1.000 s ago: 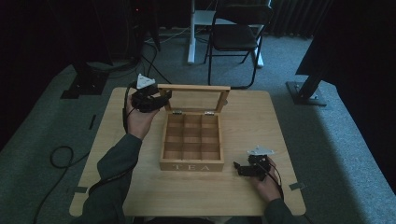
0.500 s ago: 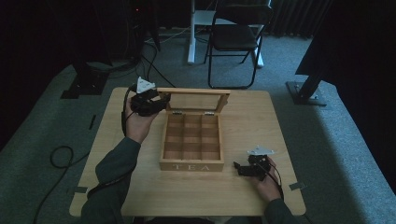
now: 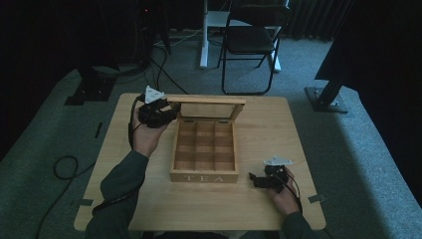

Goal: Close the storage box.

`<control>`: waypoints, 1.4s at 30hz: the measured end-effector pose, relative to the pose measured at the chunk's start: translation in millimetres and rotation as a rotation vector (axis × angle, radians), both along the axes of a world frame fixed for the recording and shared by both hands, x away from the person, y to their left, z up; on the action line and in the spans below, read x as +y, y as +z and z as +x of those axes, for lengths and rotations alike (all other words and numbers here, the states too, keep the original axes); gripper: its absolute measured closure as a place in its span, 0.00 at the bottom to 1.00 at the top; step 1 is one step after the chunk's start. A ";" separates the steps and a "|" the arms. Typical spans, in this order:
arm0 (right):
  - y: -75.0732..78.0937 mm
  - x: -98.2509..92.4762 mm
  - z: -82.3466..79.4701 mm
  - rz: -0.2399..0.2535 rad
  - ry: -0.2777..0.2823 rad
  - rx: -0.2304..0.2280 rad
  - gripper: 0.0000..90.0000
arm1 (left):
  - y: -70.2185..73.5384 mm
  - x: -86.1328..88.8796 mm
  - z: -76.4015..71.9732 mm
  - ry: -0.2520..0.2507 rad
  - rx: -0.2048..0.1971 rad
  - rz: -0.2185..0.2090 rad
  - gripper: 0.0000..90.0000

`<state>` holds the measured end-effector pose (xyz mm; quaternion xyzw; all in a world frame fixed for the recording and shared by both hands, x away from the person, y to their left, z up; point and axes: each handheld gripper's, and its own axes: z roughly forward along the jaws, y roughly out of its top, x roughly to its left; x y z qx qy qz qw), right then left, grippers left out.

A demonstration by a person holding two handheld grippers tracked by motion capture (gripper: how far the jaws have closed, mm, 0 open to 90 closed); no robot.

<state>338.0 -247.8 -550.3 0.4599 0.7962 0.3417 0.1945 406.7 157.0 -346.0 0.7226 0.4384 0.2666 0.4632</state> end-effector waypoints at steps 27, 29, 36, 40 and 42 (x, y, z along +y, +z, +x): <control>0.0 0.0 0.0 0.000 0.000 0.000 0.13 | -8.8 2.2 -11.8 0.002 0.019 -0.031 0.51; 0.0 0.0 0.0 0.000 0.000 0.000 0.13 | -8.7 1.9 -13.0 0.000 0.019 -0.026 0.49; 0.0 0.0 0.0 0.000 0.000 0.000 0.13 | -8.6 -1.2 -16.2 0.013 0.012 -0.017 0.43; 0.0 0.0 0.0 0.000 0.000 0.000 0.13 | -9.4 -1.3 -17.1 0.013 0.011 -0.020 0.41; 0.0 0.0 0.0 0.000 0.000 0.000 0.13 | -10.1 -1.1 -17.4 0.011 0.011 -0.018 0.40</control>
